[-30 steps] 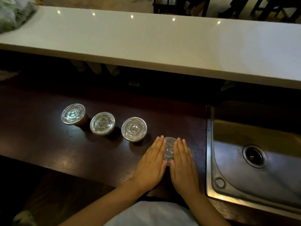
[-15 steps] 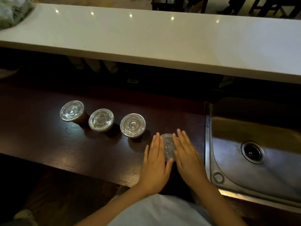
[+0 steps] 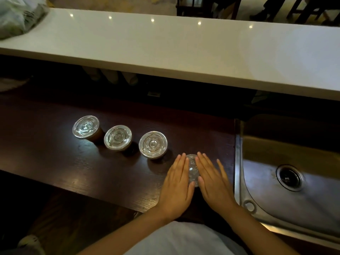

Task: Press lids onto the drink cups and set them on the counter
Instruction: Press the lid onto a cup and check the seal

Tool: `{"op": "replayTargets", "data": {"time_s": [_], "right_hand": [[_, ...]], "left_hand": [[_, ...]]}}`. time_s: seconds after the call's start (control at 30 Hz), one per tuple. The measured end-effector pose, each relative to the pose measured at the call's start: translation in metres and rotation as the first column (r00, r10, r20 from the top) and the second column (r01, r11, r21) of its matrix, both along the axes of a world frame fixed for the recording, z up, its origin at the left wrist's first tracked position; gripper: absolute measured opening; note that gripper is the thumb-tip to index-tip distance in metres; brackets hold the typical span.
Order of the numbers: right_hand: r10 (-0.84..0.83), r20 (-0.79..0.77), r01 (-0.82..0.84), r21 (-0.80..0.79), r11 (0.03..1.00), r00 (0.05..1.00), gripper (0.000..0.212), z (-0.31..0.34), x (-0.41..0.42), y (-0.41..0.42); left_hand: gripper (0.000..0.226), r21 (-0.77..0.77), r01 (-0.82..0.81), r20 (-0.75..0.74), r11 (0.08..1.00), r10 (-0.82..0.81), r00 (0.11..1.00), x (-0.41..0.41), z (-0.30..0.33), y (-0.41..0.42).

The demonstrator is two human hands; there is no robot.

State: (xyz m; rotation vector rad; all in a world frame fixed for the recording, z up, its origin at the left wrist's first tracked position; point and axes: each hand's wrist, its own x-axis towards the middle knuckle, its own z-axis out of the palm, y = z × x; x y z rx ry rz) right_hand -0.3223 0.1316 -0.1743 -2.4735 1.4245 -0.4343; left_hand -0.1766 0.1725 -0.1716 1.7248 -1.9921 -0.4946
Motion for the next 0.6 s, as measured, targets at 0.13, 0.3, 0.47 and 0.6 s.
{"op": "replayTargets", "data": {"time_s": [0.13, 0.3, 0.47, 0.6], "right_hand": [[-0.031, 0.038, 0.031, 0.006, 1.000, 0.999, 0.055, -0.001, -0.001, 0.005], [0.141, 0.161, -0.118, -0.144, 0.983, 0.977, 0.052, 0.002, -0.021, 0.018], [0.202, 0.063, -0.156, -0.425, 0.892, 0.977, 0.021, 0.006, -0.025, 0.010], [0.291, 0.005, -0.253, -0.480, 0.840, 0.957, 0.007, 0.018, -0.024, 0.003]], "left_hand": [[0.070, -0.002, 0.065, 0.040, 0.998, -0.065, 0.997, 0.007, 0.005, -0.002], [0.086, -0.009, 0.206, 0.134, 0.979, -0.203, 0.970, 0.020, 0.006, -0.005], [0.072, -0.049, 0.189, 0.135, 0.981, -0.181, 0.974, 0.021, 0.002, -0.012], [0.077, -0.024, 0.073, -0.076, 0.997, -0.074, 0.994, 0.015, 0.005, -0.008]]}}
